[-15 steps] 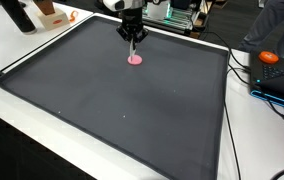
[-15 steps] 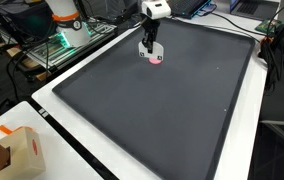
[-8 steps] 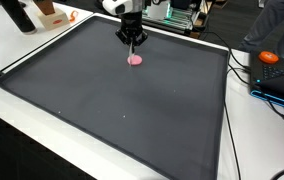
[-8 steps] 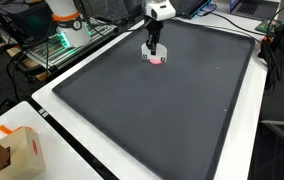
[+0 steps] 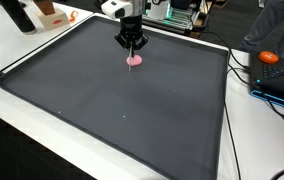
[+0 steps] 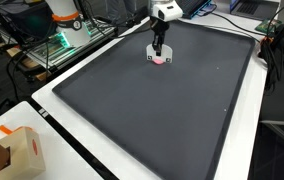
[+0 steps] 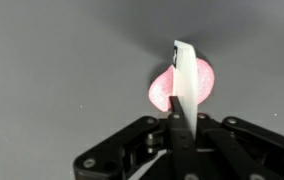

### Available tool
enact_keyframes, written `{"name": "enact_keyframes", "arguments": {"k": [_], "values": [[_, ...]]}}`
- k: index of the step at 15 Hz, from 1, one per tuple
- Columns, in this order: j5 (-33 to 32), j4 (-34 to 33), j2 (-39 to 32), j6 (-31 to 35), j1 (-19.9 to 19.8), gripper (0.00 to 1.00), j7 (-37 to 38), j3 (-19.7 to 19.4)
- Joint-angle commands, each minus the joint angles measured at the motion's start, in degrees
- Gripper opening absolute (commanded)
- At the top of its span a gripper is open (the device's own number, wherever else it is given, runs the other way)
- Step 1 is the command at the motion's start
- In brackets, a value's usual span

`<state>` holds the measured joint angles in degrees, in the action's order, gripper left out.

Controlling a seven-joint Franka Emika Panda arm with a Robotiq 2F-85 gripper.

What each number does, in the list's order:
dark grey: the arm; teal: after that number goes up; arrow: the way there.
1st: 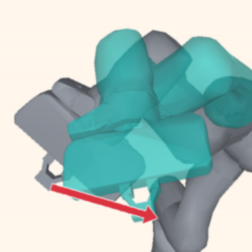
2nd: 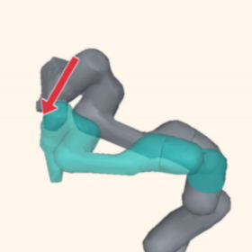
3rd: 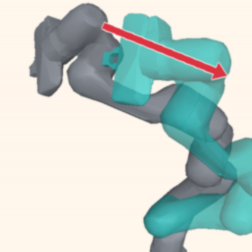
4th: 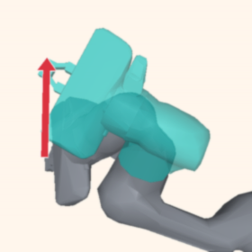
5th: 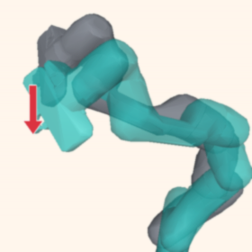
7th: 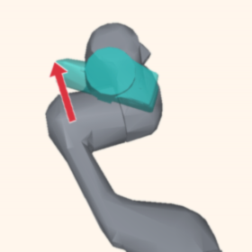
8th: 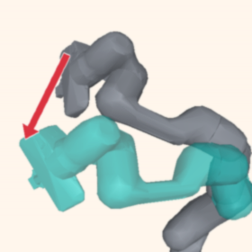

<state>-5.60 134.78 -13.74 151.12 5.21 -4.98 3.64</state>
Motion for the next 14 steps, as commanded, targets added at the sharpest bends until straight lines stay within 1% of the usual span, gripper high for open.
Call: {"name": "enact_keyframes", "arguments": {"k": [1, 5, 14], "values": [[-2.04, -2.56, -2.83, 1.59, 0.84, 0.01, 1.37, -0.07], [-1.62, -2.37, -2.79, -0.29, 0.43, 0.01, 0.51, -0.04], [2.78, 3.90, 1.08, -1.02, -2.45, 0.01, -3.46, 0.64]]}}
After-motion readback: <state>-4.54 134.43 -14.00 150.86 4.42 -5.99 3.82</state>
